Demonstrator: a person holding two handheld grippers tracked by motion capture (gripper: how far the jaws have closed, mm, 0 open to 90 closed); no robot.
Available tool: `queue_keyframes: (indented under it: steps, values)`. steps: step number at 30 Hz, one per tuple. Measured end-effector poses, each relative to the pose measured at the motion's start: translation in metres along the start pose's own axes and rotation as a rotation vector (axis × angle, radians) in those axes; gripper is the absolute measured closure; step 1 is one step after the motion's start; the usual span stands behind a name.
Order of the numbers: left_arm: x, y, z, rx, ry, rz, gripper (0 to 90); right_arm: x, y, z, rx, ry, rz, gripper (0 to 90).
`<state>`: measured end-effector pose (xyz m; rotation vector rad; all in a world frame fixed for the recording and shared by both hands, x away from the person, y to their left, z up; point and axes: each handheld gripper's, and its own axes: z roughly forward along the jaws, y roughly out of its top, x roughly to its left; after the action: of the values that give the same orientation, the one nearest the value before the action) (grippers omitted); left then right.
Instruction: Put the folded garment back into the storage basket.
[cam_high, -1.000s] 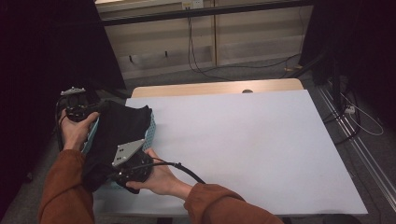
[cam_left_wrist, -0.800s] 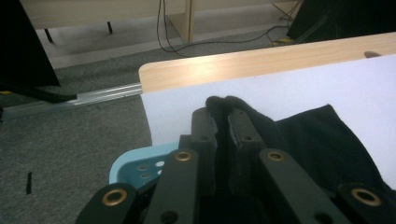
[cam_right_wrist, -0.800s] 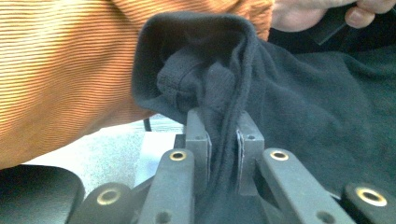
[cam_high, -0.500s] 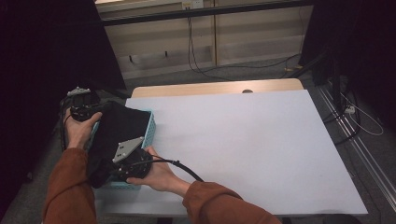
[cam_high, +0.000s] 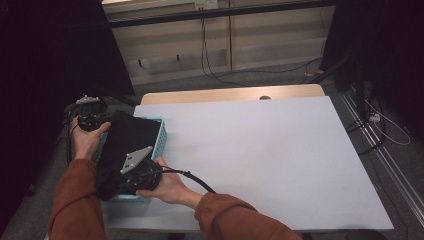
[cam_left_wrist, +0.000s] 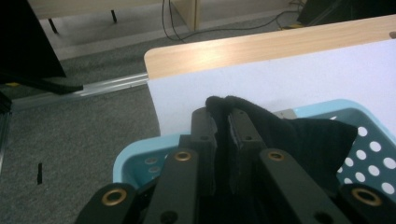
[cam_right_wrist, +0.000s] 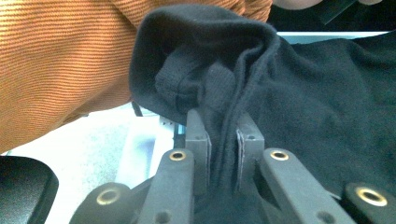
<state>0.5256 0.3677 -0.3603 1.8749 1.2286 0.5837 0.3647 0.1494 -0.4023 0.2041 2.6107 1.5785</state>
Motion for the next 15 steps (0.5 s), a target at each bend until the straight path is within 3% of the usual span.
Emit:
queue_keyframes:
  steps: [15]
  values:
    - [0.007, -0.017, 0.014, 0.053, 0.013, -0.033, 81.9, -0.005, -0.007, 0.01, 0.055, 0.031, 0.017, 79.6]
